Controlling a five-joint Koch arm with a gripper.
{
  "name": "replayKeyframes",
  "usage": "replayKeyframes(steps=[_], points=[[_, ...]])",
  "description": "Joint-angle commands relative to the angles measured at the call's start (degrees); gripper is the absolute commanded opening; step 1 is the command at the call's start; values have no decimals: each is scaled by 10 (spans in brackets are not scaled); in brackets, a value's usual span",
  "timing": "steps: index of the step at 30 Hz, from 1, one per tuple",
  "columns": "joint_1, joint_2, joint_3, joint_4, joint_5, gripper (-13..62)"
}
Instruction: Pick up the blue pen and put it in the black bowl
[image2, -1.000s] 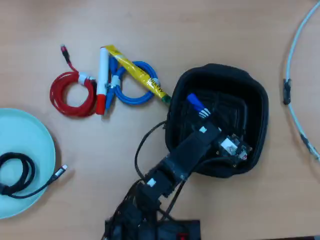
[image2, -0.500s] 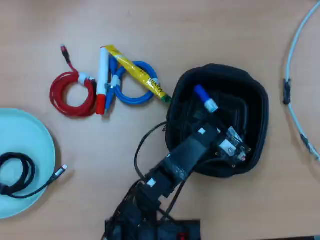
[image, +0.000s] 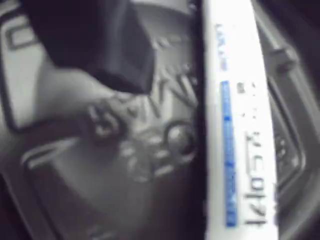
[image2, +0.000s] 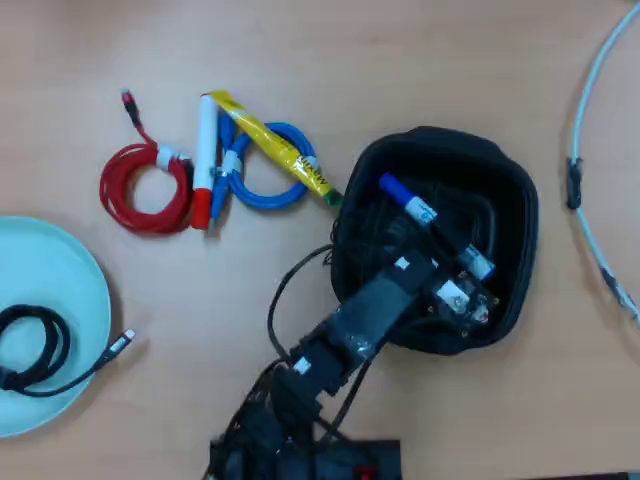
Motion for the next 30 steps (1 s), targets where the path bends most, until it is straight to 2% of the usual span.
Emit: replayKeyframes(steps=[1, 6, 18, 24, 30], points=[[-3, 76, -17, -11, -7, 497], [-35, 145, -25, 20, -58, 497], [-149, 370, 7, 211, -59, 497], [-221, 481, 119, 230, -58, 497], [-348, 506, 239, 169, -56, 505]])
